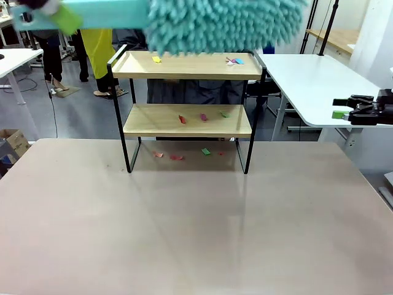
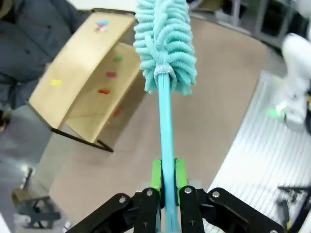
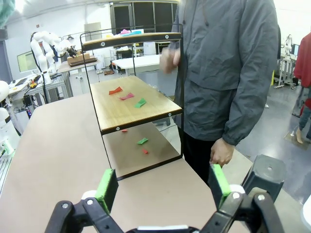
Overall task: Clean the shelf.
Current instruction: Clean the specific section of the Shelf indicated by the human with the Duster.
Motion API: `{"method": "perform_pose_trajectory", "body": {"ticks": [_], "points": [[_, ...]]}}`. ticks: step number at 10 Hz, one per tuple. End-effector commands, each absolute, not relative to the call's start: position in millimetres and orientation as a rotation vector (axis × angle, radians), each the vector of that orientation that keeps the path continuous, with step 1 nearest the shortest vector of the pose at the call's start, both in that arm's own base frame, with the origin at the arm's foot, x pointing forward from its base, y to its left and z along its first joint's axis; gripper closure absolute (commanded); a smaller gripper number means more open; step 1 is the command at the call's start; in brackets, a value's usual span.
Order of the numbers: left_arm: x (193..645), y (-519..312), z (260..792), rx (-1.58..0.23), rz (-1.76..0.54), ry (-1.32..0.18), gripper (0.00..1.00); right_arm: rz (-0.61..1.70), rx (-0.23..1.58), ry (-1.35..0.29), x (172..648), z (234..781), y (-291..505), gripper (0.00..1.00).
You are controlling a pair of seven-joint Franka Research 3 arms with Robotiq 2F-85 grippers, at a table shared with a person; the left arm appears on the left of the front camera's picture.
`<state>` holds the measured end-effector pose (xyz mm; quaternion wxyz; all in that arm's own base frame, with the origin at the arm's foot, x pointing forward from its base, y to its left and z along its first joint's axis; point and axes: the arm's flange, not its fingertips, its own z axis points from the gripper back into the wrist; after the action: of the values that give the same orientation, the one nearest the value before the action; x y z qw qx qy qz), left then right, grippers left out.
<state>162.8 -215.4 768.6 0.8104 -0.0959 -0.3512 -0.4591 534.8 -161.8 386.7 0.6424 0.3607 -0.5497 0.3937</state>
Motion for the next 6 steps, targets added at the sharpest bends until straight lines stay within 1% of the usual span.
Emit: {"method": "perform_pose_trajectory", "body": {"ticks": [1, 2, 3, 6], "points": [[173, -247, 760, -0.147, -0.865, -0.747, 0.87, 0.907, 0.808, -1.242, 536, 390, -160, 0.0], [179, -260, 761, -0.163, -0.872, -0.677, 0.87, 0.907, 0.808, -1.242, 536, 390, -160, 0.0], [163, -237, 764, -0.19, -0.912, -0.761, 0.87, 0.907, 0.808, -1.242, 536, 390, -160, 0.0], [163, -237, 764, -0.19, -0.912, -0.761, 0.87, 0.907, 0.808, -1.242, 536, 390, -160, 0.0]]}}
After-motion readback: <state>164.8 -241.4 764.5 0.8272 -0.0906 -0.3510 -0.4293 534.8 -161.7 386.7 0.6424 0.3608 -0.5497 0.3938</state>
